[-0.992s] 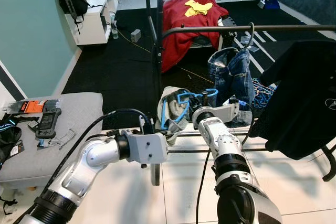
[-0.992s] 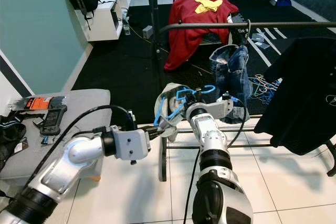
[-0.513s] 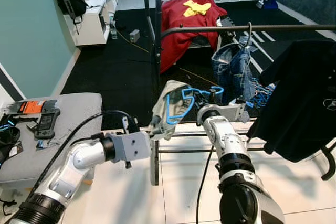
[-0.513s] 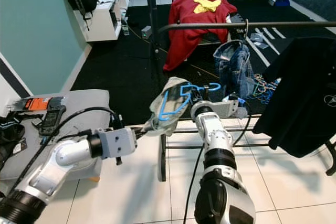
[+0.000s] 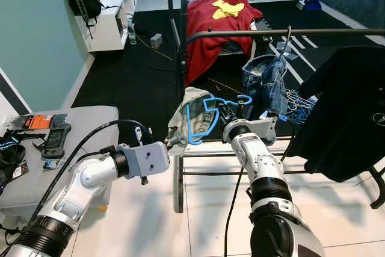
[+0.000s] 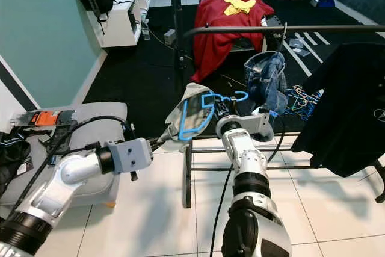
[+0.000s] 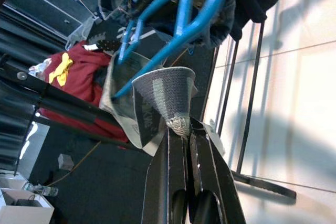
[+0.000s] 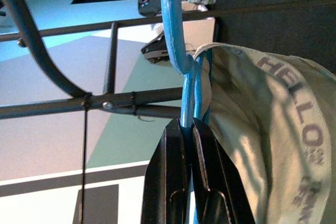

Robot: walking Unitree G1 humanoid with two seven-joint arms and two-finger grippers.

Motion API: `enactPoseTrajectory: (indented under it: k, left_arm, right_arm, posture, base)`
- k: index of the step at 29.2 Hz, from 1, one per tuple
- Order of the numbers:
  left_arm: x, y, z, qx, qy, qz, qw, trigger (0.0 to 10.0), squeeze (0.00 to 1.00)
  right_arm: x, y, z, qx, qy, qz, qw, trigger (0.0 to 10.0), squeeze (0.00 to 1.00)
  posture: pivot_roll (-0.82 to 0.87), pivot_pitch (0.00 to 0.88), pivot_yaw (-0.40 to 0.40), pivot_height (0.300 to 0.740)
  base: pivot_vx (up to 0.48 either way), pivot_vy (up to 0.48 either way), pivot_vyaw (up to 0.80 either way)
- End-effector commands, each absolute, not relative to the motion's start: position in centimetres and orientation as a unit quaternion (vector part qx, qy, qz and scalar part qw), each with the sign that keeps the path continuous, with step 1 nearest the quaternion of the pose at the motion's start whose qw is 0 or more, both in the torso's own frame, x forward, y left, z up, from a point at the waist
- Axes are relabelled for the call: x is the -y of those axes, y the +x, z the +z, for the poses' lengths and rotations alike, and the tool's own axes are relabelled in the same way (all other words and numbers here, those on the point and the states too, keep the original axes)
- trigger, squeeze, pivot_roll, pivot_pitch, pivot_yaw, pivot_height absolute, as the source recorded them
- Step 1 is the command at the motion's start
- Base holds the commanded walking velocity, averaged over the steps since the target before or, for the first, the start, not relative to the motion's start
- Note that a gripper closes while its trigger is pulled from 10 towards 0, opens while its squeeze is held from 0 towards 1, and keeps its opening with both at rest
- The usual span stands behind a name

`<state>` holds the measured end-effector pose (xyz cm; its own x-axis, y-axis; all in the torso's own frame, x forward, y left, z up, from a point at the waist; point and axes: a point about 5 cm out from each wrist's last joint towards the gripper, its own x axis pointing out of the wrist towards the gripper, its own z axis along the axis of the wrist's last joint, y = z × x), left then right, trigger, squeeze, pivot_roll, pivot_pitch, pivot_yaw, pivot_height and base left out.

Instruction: Hang hanger

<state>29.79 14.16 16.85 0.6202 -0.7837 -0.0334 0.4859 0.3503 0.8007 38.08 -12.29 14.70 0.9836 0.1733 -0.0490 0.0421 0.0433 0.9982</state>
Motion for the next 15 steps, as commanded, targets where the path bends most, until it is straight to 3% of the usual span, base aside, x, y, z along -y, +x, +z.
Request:
enactPoseTrajectory:
  k: [1,15]
  left_arm:
    - [-14.8,29.8,17.6,0.197,0.413,-0.385,0.801,10.0,0.00]
    - [-14.0,28.1,18.0,0.236,0.412,-0.424,0.772,10.0,0.00]
  right_arm:
    - [12.0,37.8,14.0,-0.086,0.688,0.040,0.719,10.0,0.00]
    - [12.8,37.8,13.4,-0.081,0.699,0.010,0.710,10.0,0.00]
  posture:
    - [-0.03,0.064,0.032,0.740]
    - [-0.02,0.066,0.036,0.740]
  base:
    - [0.000,0.000,0.00]
    - [0.000,0.000,0.00]
